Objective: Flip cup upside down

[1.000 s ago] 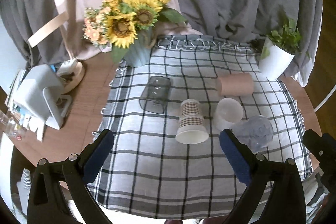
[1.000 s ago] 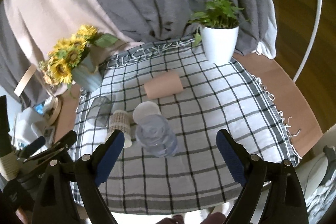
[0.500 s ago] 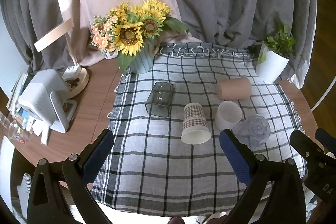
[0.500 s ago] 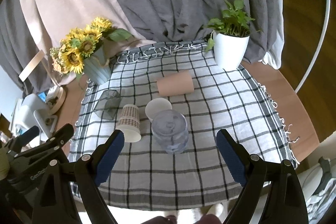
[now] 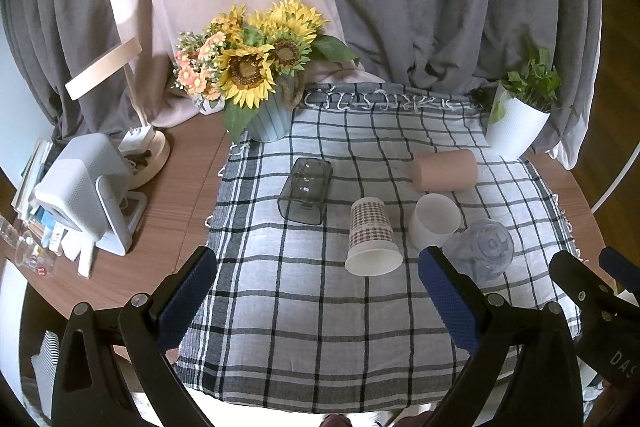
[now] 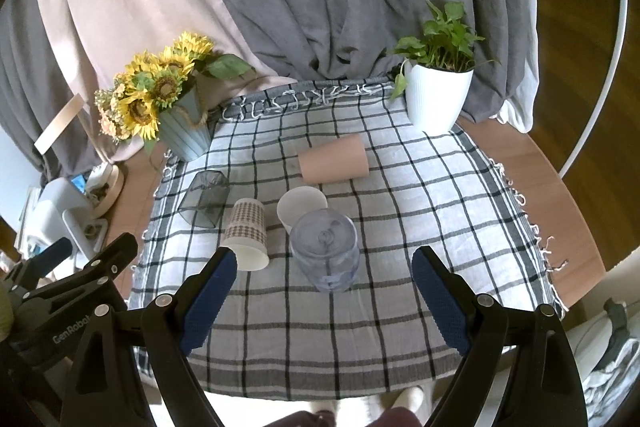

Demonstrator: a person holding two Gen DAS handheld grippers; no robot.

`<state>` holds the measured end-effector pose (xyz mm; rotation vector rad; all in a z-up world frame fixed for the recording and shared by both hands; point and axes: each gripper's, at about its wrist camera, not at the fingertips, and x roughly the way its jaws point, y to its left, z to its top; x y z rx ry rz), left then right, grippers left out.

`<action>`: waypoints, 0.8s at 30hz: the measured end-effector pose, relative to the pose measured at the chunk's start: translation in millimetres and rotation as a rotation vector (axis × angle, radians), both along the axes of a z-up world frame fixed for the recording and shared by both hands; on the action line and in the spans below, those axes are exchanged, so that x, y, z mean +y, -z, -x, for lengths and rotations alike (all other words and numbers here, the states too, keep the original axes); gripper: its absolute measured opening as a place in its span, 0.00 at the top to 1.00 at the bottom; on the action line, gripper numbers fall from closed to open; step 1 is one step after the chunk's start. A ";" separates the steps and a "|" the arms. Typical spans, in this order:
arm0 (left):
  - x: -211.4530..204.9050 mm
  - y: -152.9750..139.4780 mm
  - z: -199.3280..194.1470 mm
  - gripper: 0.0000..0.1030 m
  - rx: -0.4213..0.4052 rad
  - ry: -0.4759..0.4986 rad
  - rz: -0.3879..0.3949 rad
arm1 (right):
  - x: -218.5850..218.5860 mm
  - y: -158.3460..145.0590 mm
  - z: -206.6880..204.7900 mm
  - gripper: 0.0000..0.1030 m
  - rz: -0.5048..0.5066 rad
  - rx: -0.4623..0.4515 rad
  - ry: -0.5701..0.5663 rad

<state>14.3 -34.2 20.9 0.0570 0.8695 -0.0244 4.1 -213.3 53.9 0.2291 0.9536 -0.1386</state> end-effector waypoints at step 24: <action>0.2 -0.3 0.5 0.00 -0.001 0.000 0.003 | 1.1 0.4 1.5 0.13 0.001 0.002 0.002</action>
